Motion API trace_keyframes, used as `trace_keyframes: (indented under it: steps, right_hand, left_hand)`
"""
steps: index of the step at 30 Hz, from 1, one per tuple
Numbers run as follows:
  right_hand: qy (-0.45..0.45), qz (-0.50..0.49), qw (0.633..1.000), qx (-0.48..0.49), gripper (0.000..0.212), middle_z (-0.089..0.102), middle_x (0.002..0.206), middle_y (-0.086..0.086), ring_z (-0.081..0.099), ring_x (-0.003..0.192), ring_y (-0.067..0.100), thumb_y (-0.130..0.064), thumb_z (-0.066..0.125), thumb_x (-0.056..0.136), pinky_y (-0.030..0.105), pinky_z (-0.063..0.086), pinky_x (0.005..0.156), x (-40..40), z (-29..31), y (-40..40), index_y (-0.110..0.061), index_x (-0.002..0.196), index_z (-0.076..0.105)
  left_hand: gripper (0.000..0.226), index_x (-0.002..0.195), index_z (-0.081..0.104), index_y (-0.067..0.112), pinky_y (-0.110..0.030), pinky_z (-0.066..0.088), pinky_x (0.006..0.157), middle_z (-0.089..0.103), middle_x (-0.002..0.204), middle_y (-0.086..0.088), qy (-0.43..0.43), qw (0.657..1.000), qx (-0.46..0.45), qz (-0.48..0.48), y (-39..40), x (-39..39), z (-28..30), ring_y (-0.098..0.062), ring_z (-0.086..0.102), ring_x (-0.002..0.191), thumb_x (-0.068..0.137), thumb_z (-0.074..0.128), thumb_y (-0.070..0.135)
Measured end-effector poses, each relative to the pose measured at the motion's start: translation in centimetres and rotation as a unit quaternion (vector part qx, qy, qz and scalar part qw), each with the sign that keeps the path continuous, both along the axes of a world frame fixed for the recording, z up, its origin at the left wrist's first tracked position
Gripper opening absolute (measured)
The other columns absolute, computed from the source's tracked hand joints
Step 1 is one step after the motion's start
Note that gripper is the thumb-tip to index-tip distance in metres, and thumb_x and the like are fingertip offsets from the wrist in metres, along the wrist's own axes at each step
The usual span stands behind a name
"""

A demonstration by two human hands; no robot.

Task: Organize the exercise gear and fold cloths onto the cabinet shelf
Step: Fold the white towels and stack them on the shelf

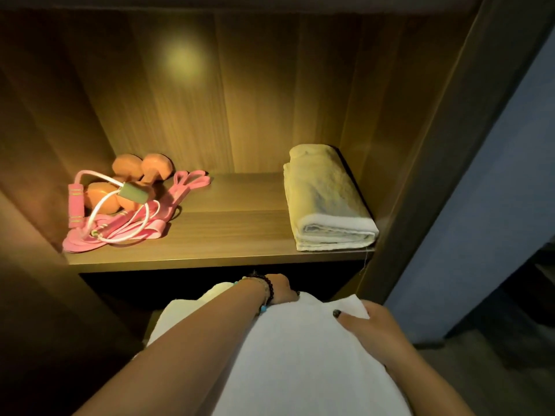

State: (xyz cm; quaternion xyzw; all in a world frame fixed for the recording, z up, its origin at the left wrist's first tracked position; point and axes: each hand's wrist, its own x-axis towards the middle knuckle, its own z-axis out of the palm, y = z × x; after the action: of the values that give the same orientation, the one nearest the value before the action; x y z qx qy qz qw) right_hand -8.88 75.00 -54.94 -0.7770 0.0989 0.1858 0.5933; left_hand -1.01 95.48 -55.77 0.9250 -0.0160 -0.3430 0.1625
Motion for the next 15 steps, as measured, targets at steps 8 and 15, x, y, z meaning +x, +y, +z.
trace_keyframes:
  steps: [8, 15]
  right_hand:
    - [0.029, -0.020, 0.998, 0.048, 0.013, 0.071, 0.095, -0.008, 0.067, 0.088, 0.015, -0.029, 0.068, 0.087, 0.028, 0.051, 0.063, -0.1, -0.2, -0.4, -0.030, 0.099, 0.063]
    - [-0.005, -0.024, 0.999, 0.048, 0.010, 0.070, 0.092, -0.011, 0.066, 0.084, 0.009, -0.031, 0.067, 0.087, 0.023, 0.049, 0.060, -0.8, 0.2, -0.7, -0.034, 0.094, 0.062]
  left_hand:
    - [0.034, 0.105, 0.056, 0.048, -0.034, 0.037, 0.101, 0.056, 0.124, 0.011, 0.005, 0.996, -0.084, 0.021, -0.1, 1.2, -1.1, -0.014, 0.050, 0.111, 0.076, 0.049, 0.063]
    - [0.072, 0.120, 0.061, 0.025, -0.026, 0.038, 0.085, 0.059, 0.116, 0.004, 0.088, 0.995, -0.019, 0.040, -0.1, 2.2, 0.9, -0.015, 0.053, 0.094, 0.073, 0.053, 0.079]
